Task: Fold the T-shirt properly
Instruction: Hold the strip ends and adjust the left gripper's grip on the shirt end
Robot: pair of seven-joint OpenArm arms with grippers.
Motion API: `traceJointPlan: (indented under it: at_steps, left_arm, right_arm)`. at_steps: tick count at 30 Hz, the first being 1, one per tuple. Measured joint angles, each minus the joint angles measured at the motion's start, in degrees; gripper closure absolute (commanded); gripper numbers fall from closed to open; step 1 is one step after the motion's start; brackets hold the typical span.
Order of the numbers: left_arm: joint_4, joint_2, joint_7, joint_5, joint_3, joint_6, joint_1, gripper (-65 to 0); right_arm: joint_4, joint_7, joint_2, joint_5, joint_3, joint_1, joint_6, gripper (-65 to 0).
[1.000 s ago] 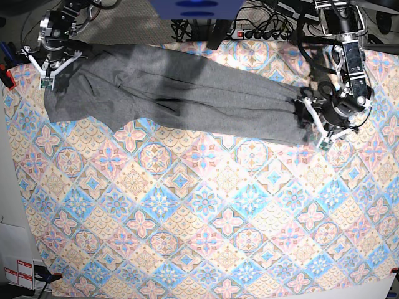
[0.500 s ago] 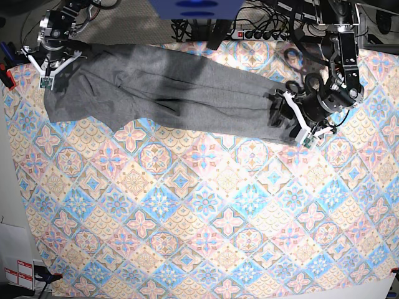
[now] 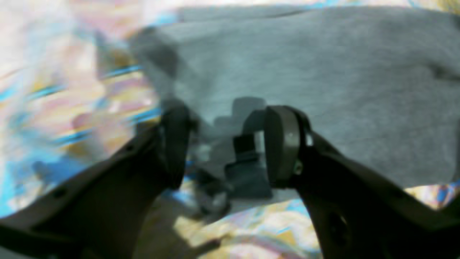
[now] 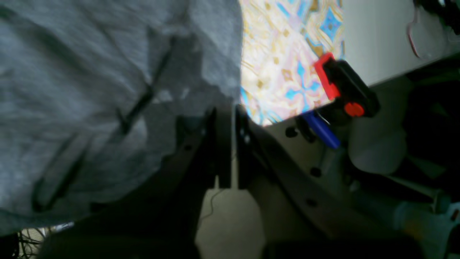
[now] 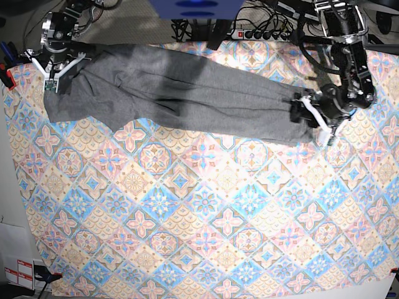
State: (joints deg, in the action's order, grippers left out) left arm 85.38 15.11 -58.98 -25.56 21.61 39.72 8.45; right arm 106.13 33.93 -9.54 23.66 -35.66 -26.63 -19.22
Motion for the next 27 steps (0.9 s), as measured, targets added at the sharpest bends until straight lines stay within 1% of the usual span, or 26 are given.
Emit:
traceJointPlan:
  at_steps: [2, 5, 10, 12, 14, 16, 17, 18, 21, 24, 27]
  left_arm:
    - [1.09, 0.13, 0.04, 0.07, 1.70, -0.09, -0.17, -33.4]
    - [3.82, -0.17, 0.20, -0.42, 2.51, 0.22, 0.04, -34.0]
    - [9.18, 1.51, -0.74, -0.09, 3.52, 0.00, 1.95, -41.1]
    - [10.64, 1.57, -1.27, -0.24, 3.85, 0.20, 2.40, -41.5]
    - [10.69, 0.61, -0.92, -0.46, 6.82, 0.59, 3.50, -41.3]
    - [8.50, 1.01, -1.09, 0.04, 8.83, 0.33, 4.11, -39.8]
    - [6.73, 1.27, -1.44, 1.03, 8.94, -0.44, 4.26, -38.7]
    - [5.07, 1.25, -1.60, 1.40, 8.92, -0.28, 4.28, -37.7]
    - [1.18, 0.44, -0.83, -0.13, 8.52, 0.35, 3.82, -37.1]
    - [-3.72, -0.04, 0.87, 0.33, 8.48, 0.37, 3.02, -37.0]
    - [-9.38, 0.59, 3.54, 0.81, 4.76, -0.17, 0.96, -37.0]
  right_arm:
    - [-0.04, 0.07, 0.07, 0.07, -0.02, -0.02, 0.02, -2.3]
    - [-0.37, 0.02, 0.15, 0.07, -0.04, 0.09, 0.20, -2.3]
    - [-0.94, 0.39, 0.17, 0.24, -0.09, 1.73, 0.24, -2.3]
    - [-0.94, -0.15, 0.13, -0.15, 0.07, 2.27, -0.11, -2.3]
    - [-0.94, -0.11, 0.15, -0.04, 0.09, 2.10, 0.02, -2.3]
    - [-0.94, 0.28, 0.22, 0.26, -0.09, 1.86, 0.04, -2.3]
    - [-0.94, 0.24, 0.20, 0.26, -0.13, 1.77, 0.02, -2.3]
    - [-0.94, 0.26, 0.17, 0.28, -0.13, 1.70, 0.02, -2.3]
    - [-0.94, 0.20, 0.02, 0.15, 0.00, 2.03, -0.02, -2.3]
    - [-0.96, 0.44, 0.24, 0.24, -0.04, 1.88, 0.02, -2.3]
    - [-0.96, 0.39, 0.04, 0.28, -0.11, 1.86, 0.02, -2.3]
